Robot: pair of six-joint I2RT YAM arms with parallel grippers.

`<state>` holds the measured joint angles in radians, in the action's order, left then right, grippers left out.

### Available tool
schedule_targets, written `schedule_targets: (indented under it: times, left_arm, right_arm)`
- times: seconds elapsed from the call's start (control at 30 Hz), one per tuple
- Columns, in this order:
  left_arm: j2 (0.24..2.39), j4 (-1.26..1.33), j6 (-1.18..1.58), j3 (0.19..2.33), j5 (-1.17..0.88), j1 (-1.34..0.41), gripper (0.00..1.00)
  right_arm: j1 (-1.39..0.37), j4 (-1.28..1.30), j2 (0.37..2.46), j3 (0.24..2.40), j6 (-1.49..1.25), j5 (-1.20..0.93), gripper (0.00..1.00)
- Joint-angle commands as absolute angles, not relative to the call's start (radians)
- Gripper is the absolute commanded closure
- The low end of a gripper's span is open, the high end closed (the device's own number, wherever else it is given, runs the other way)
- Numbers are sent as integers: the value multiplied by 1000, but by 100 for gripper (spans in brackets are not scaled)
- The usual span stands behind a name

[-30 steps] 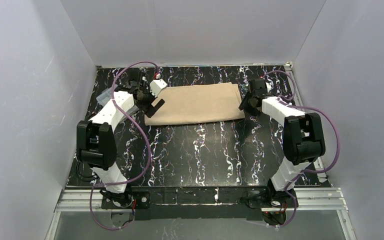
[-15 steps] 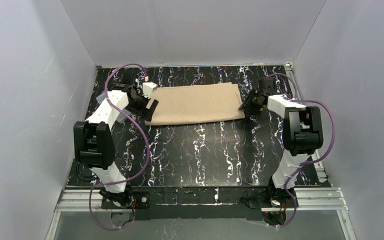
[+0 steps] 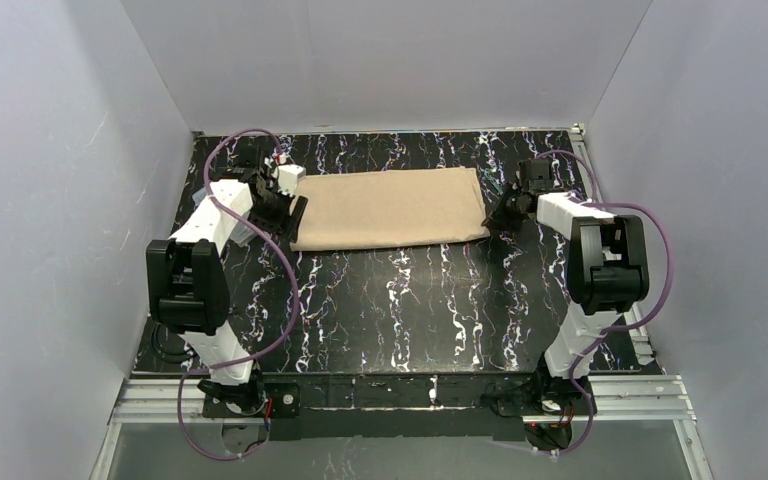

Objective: Fold the napkin into a case and place the utensils inside
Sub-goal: Move the rectangle-folded napkin to the center of the board.

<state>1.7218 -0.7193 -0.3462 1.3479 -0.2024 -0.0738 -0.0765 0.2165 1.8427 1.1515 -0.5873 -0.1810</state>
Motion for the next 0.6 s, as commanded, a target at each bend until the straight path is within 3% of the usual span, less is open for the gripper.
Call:
schedule_targets:
  times: [0.0,0.57]
  left_arm:
    - [1744,-751,-328,1331,-237,-72,34]
    - [1816,-690,-299,1336,-285,-92,46]
  right_arm:
    - [-64,234,1760,1114,-588,-130,99]
    - [-65,233,1684,960,-618,-55,99]
